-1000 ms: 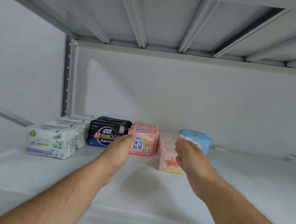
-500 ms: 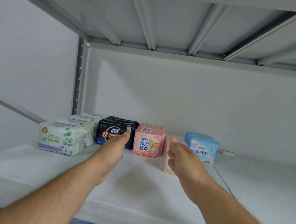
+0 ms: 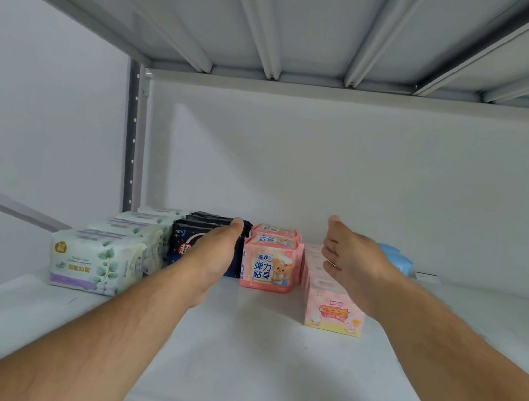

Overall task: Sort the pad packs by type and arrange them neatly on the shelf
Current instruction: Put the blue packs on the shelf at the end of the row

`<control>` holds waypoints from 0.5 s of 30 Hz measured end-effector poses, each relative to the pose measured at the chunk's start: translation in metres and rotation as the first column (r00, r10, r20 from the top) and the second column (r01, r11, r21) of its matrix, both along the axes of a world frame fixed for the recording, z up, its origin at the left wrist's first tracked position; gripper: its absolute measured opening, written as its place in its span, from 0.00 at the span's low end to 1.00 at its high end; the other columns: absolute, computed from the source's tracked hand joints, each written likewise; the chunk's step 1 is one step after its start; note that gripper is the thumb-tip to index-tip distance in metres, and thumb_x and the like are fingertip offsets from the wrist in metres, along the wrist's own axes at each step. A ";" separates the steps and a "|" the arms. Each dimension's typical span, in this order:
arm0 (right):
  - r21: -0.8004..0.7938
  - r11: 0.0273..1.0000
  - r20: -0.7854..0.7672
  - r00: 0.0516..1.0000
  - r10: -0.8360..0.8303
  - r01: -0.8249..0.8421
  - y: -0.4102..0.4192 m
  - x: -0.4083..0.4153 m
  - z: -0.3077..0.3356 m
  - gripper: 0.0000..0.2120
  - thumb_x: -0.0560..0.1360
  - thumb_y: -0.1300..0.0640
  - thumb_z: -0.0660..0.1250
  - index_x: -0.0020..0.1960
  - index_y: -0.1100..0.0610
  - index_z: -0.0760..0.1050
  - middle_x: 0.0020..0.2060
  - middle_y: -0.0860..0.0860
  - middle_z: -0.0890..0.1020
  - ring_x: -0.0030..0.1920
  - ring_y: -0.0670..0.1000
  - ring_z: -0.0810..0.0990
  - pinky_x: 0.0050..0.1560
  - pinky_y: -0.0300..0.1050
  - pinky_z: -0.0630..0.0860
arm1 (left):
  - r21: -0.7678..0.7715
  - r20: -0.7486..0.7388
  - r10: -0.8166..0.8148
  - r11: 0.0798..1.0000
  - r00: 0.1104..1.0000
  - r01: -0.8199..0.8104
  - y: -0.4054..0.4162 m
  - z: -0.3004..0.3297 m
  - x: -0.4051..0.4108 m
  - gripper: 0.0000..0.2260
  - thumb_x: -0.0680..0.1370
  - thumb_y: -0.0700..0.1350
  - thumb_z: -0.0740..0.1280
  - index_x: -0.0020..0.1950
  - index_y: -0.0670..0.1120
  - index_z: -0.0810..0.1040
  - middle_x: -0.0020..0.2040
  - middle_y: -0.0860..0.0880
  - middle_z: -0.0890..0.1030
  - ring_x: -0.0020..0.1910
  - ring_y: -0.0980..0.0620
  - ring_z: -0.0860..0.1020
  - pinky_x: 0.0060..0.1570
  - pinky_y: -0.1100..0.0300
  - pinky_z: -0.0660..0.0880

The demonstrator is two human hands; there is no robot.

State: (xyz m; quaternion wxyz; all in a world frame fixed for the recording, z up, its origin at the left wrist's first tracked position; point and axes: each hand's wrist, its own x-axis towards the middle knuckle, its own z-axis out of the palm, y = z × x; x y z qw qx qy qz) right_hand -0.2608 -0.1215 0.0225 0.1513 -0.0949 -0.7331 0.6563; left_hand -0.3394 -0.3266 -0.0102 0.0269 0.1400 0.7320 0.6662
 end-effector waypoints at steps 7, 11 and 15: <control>-0.036 0.995 0.053 0.994 -0.091 0.093 -0.012 -0.036 0.006 0.24 0.79 0.38 0.63 0.62 0.57 0.74 0.66 0.54 0.76 0.63 0.53 0.78 0.72 0.49 0.69 | -0.023 0.001 -0.031 0.999 1.000 0.031 0.008 0.000 -0.022 0.17 0.85 0.54 0.53 0.38 0.56 0.71 0.21 0.64 0.76 0.34 0.65 0.72 0.41 0.64 0.68; -0.071 0.993 0.096 0.992 -0.087 0.094 -0.021 -0.052 0.007 0.34 0.79 0.37 0.63 0.73 0.61 0.67 0.71 0.56 0.72 0.71 0.56 0.72 0.74 0.52 0.67 | 0.004 0.014 -0.001 1.000 1.000 0.001 0.009 -0.007 -0.046 0.21 0.84 0.56 0.54 0.34 0.55 0.75 0.24 0.62 0.77 0.38 0.61 0.73 0.50 0.58 0.69; -0.051 0.998 0.143 0.989 -0.028 0.036 -0.025 -0.067 0.006 0.28 0.82 0.41 0.60 0.71 0.63 0.68 0.69 0.55 0.74 0.67 0.53 0.74 0.60 0.43 0.74 | 0.032 0.048 -0.066 0.997 0.997 0.064 0.015 -0.016 -0.066 0.20 0.84 0.58 0.54 0.38 0.55 0.78 0.28 0.61 0.81 0.41 0.60 0.76 0.47 0.59 0.71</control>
